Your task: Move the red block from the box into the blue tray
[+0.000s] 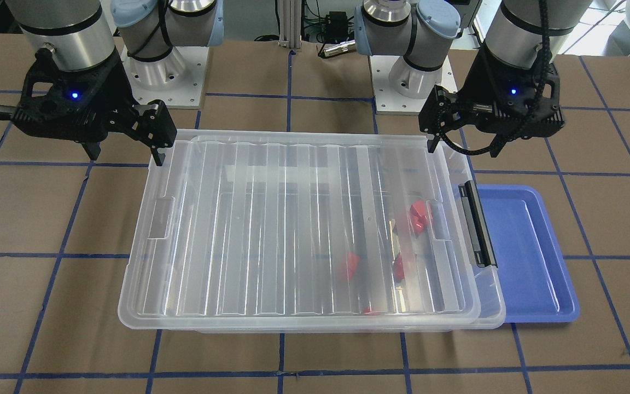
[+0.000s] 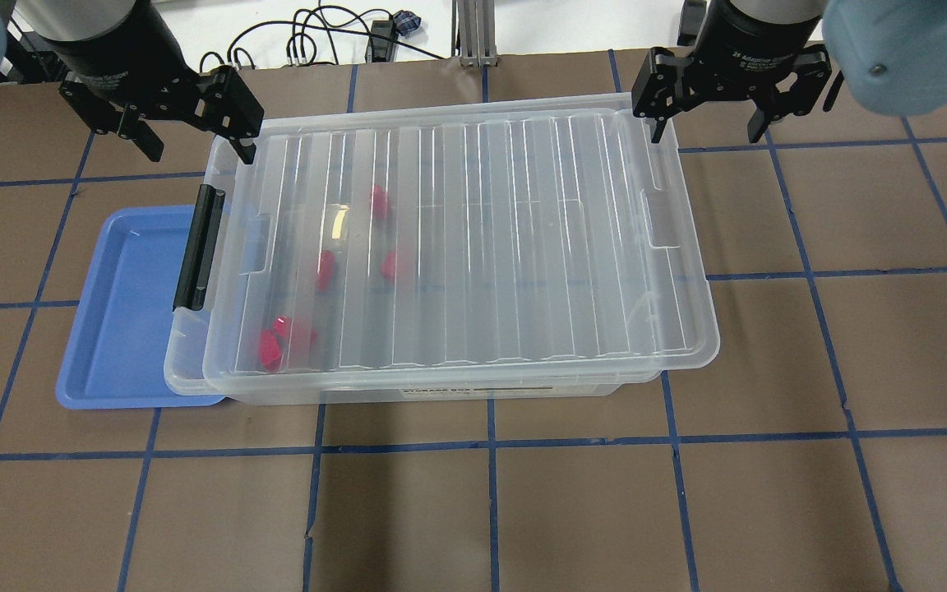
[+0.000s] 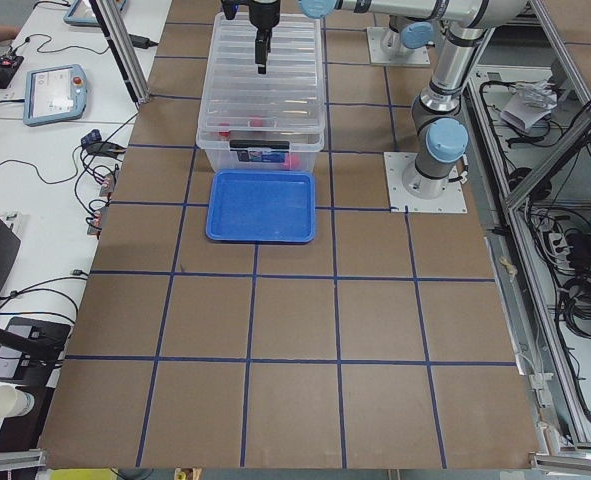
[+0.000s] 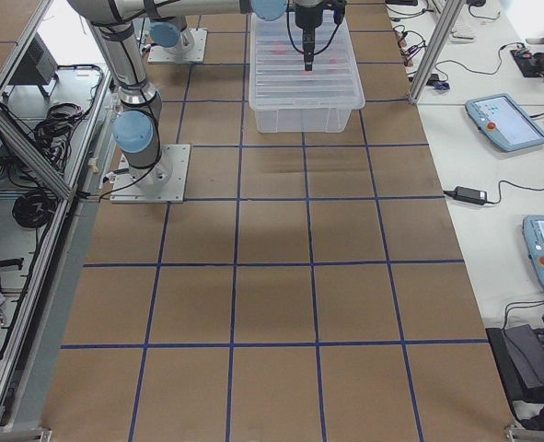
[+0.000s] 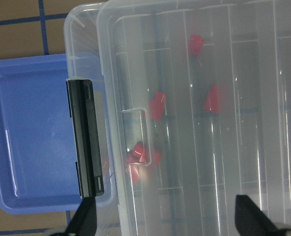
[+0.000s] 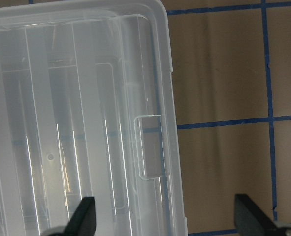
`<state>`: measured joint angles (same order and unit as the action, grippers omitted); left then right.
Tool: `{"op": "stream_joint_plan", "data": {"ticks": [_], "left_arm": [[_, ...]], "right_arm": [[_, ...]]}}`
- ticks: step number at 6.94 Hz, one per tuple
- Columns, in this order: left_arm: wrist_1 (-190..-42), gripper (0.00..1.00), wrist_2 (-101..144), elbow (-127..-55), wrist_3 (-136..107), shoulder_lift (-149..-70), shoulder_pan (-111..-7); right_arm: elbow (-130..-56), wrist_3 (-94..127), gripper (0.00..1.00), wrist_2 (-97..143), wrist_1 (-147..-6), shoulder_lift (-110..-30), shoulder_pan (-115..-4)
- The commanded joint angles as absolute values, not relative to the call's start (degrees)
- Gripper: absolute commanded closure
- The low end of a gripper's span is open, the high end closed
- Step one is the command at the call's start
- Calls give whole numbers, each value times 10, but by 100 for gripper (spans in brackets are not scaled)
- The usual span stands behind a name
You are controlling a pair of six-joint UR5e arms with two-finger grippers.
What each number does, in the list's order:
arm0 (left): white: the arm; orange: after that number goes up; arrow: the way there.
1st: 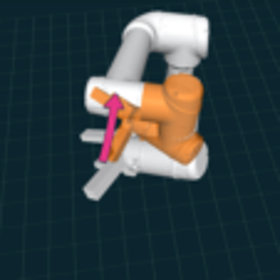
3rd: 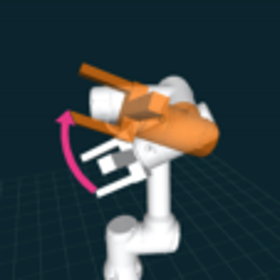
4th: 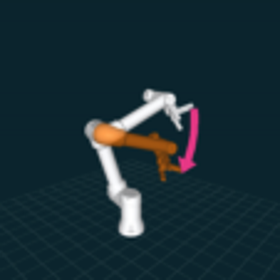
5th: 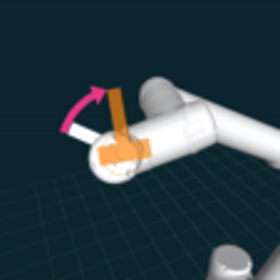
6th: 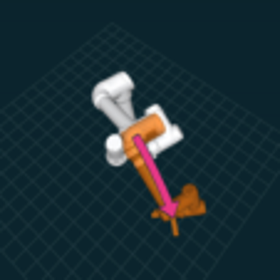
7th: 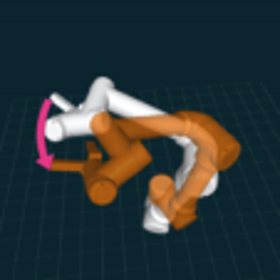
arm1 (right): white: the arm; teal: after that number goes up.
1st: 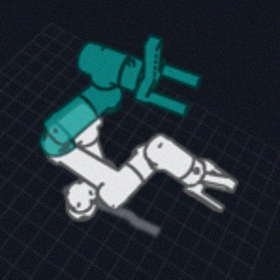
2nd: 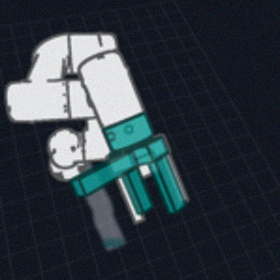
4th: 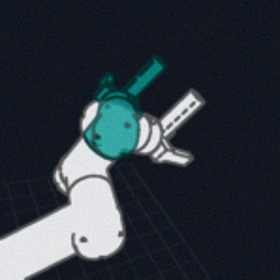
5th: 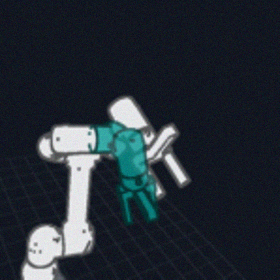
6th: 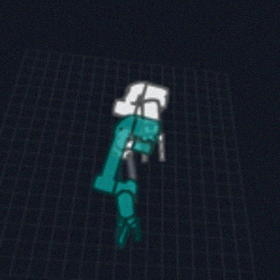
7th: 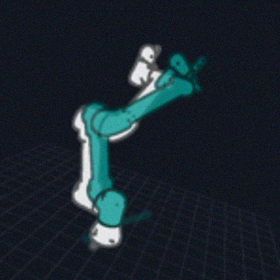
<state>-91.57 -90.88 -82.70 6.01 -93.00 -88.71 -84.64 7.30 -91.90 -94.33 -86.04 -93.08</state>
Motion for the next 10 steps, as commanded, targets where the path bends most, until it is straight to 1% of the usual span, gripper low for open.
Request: {"op": "stream_joint_plan", "data": {"ticks": [1, 6, 7, 10], "left_arm": [[-915, 0, -909, -826, 60, -932, -886], [-916, 0, -911, -830, 61, -924, -887], [-916, 0, -907, -826, 62, -930, -882], [-915, 0, -909, -828, 60, -929, -888]], "right_arm": [[-846, 73, 0, -919, -943, -860, -931], [-855, 69, 0, -917, -945, -854, -909], [-879, 65, 0, -922, -961, -851, -906], [-941, 45, 0, -940, -1081, -784, -895]]}}
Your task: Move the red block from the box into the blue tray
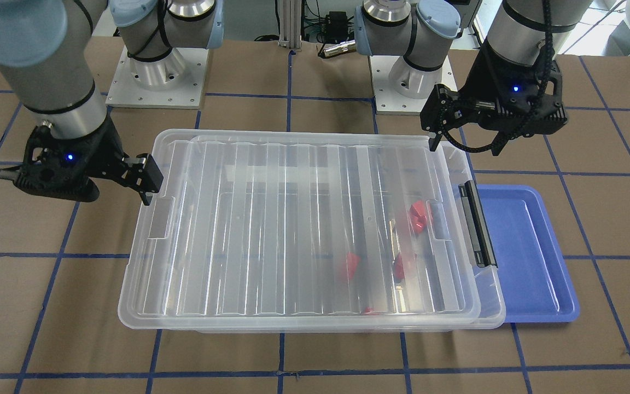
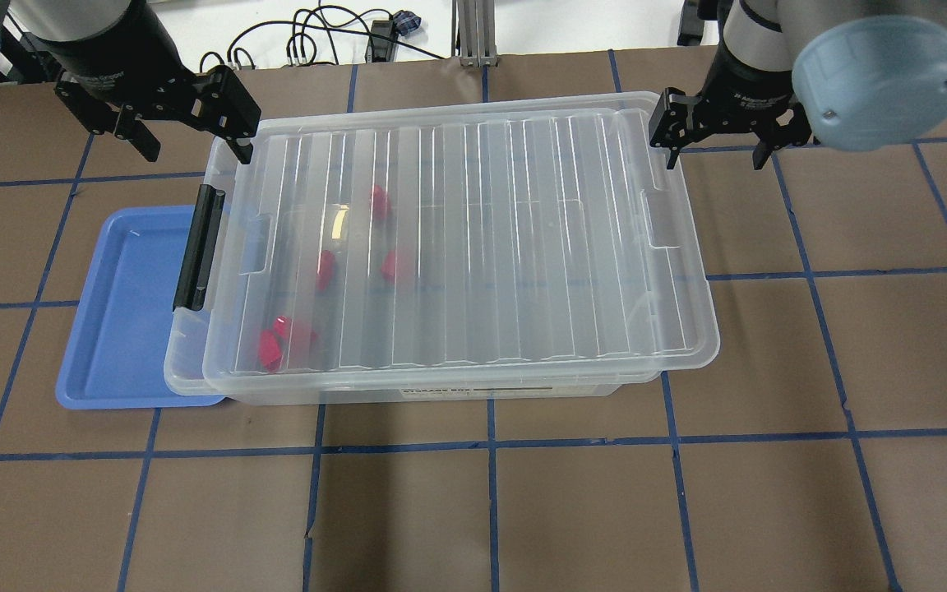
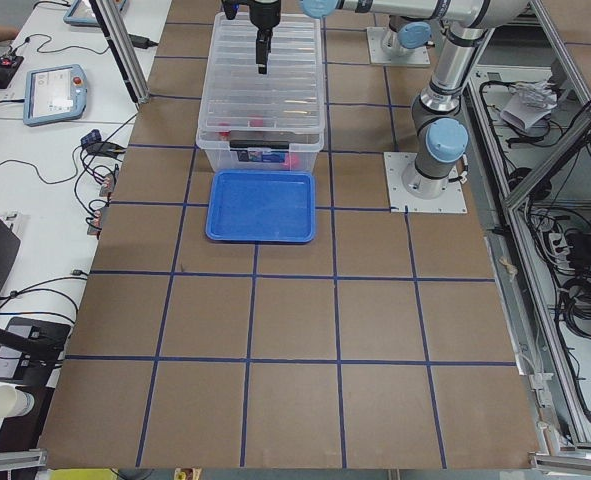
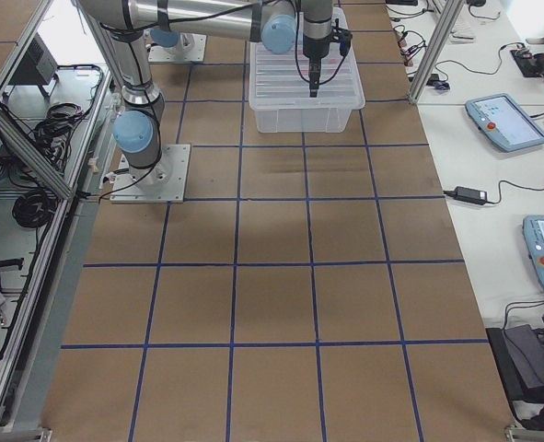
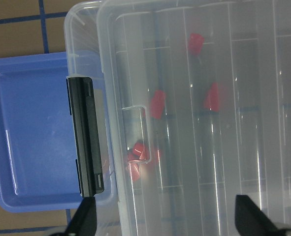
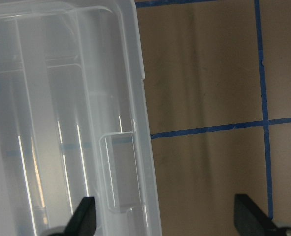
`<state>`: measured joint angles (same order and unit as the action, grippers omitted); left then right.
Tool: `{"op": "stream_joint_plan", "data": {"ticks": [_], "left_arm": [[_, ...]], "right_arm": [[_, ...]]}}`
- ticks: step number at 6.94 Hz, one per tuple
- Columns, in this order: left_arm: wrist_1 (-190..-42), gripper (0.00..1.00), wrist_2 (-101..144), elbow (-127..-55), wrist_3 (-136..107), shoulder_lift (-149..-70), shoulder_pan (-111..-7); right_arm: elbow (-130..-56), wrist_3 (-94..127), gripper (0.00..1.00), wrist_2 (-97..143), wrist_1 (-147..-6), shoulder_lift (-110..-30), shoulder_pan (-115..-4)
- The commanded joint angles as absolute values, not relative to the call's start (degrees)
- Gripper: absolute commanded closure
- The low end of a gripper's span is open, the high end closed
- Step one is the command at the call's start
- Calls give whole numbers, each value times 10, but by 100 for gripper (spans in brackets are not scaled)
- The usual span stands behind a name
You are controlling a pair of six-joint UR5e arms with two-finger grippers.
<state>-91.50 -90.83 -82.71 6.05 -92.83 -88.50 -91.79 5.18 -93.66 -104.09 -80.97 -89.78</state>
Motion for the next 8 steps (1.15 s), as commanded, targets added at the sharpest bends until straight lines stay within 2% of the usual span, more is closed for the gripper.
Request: {"op": "stream_joint_plan", "data": {"ticks": [1, 8], "left_arm": [[-915, 0, -909, -824, 61, -932, -886], [-915, 0, -910, -830, 62, -929, -886]], "right_arm": [[-957, 37, 0, -942, -1078, -782, -894], [-962, 12, 0, -1049, -1075, -780, -869]]}}
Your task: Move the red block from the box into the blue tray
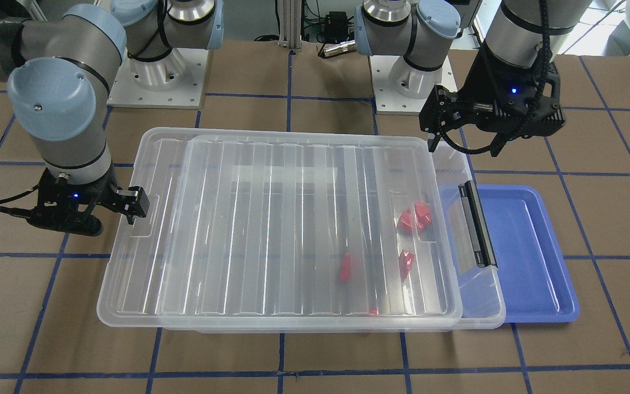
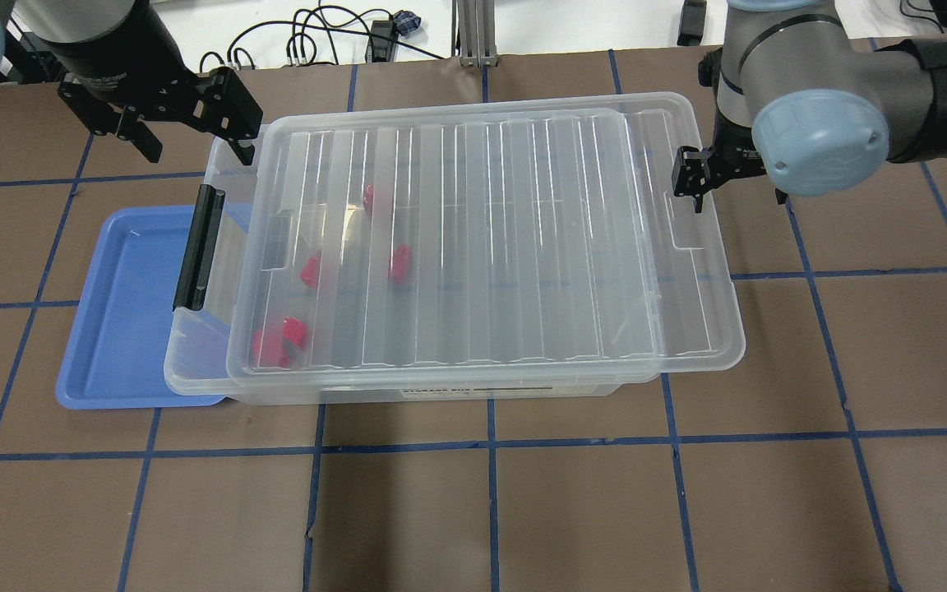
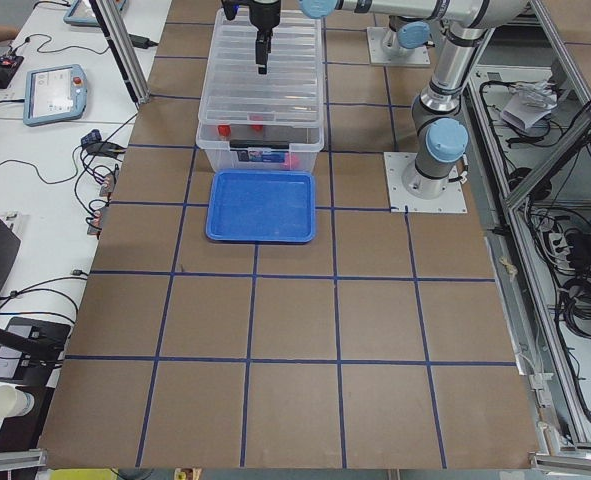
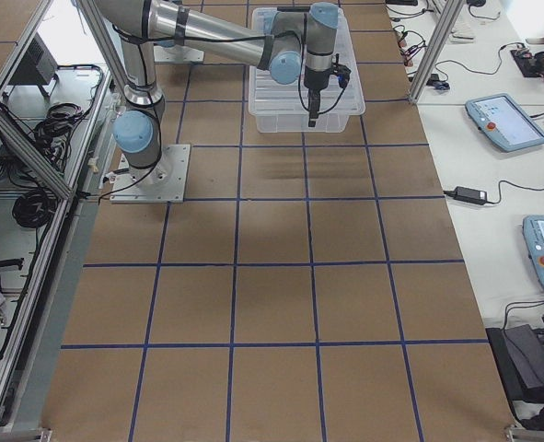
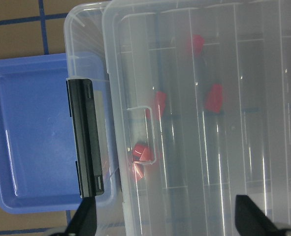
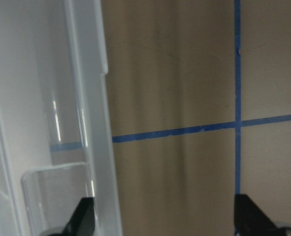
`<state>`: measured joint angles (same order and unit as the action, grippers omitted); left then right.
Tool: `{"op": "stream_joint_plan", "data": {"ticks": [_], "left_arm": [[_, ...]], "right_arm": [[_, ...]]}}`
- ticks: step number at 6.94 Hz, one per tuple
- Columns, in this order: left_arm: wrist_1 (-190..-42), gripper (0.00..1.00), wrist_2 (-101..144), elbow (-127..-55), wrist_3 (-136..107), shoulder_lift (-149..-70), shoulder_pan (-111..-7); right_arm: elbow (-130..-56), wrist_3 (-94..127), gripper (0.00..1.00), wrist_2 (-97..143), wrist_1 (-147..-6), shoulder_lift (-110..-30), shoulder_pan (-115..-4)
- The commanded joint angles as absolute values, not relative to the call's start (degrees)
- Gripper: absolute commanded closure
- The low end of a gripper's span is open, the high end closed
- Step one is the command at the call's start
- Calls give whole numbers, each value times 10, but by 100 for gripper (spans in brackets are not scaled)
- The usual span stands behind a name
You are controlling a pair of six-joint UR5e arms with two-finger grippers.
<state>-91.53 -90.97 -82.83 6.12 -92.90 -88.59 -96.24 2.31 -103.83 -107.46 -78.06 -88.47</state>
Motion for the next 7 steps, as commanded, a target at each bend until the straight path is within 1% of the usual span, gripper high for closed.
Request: {"op": "stream_joint_plan", "data": {"ticks": [1, 5, 7], "left_arm": [[-915, 0, -910, -825, 61, -931, -886], [-918, 0, -907, -831, 61, -924, -887], [-924, 0, -904, -837, 63, -935, -889]], "right_arm": [[-962, 11, 0, -1049, -1075, -781, -843], [-961, -41, 0, -1042, -1075, -782, -758], [-961, -47, 0, -1042, -1075, -787, -758]]}}
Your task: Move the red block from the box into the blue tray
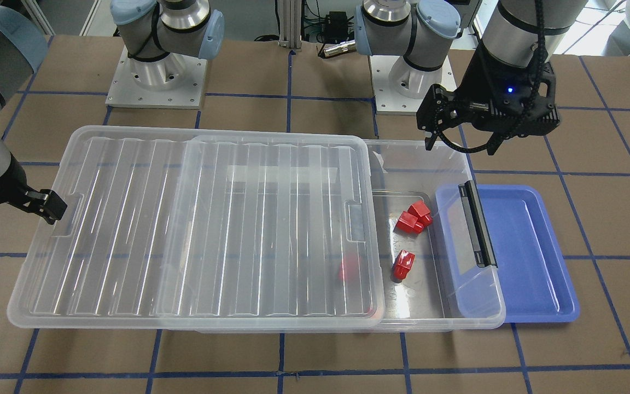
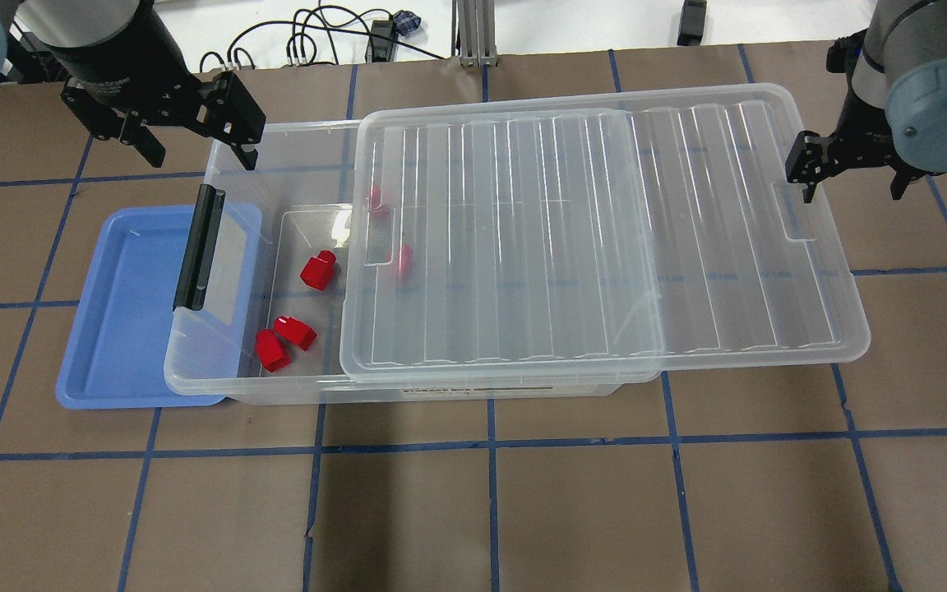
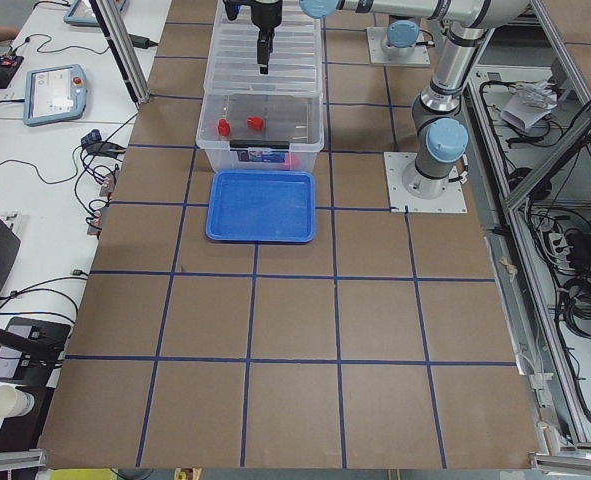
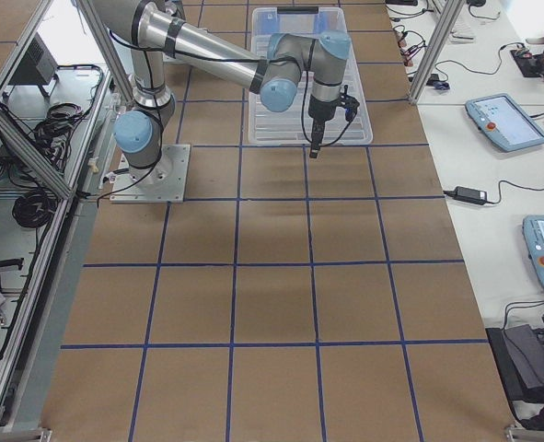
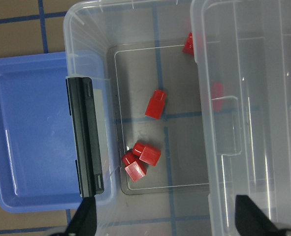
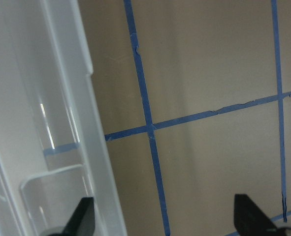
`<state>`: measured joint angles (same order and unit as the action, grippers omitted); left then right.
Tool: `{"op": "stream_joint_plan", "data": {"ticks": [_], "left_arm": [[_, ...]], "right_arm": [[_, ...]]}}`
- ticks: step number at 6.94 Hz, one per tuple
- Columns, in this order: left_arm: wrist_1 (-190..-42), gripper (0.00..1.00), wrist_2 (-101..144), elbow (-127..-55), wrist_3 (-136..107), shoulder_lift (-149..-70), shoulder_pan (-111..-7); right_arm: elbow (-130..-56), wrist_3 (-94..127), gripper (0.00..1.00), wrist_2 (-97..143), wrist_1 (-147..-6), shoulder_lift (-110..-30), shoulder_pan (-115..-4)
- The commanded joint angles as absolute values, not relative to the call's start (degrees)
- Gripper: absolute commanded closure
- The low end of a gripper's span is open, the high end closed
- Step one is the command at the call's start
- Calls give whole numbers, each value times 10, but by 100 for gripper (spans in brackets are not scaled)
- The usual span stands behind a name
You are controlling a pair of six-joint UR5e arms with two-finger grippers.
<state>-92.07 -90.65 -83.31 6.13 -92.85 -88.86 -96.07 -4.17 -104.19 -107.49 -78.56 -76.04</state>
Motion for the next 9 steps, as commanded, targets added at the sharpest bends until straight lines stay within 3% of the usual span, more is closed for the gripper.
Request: {"op": "stream_joint_plan", "data": {"ticks": [1, 3, 6, 9], "left_arm": [[-916, 0, -902, -853, 69, -943, -891], [-830, 0, -899, -909, 80, -973, -891], [-742, 0, -900, -956, 93, -1022, -890], [-694, 0, -899, -978, 91, -1067, -890]], "right_arm": [[-955, -47, 0, -1041, -1075, -789, -761], [-928, -40, 0, -978, -1072, -815, -793], [-833, -14, 0, -889, -919, -856, -881], [-832, 2, 0, -891, -915, -853, -904]]}}
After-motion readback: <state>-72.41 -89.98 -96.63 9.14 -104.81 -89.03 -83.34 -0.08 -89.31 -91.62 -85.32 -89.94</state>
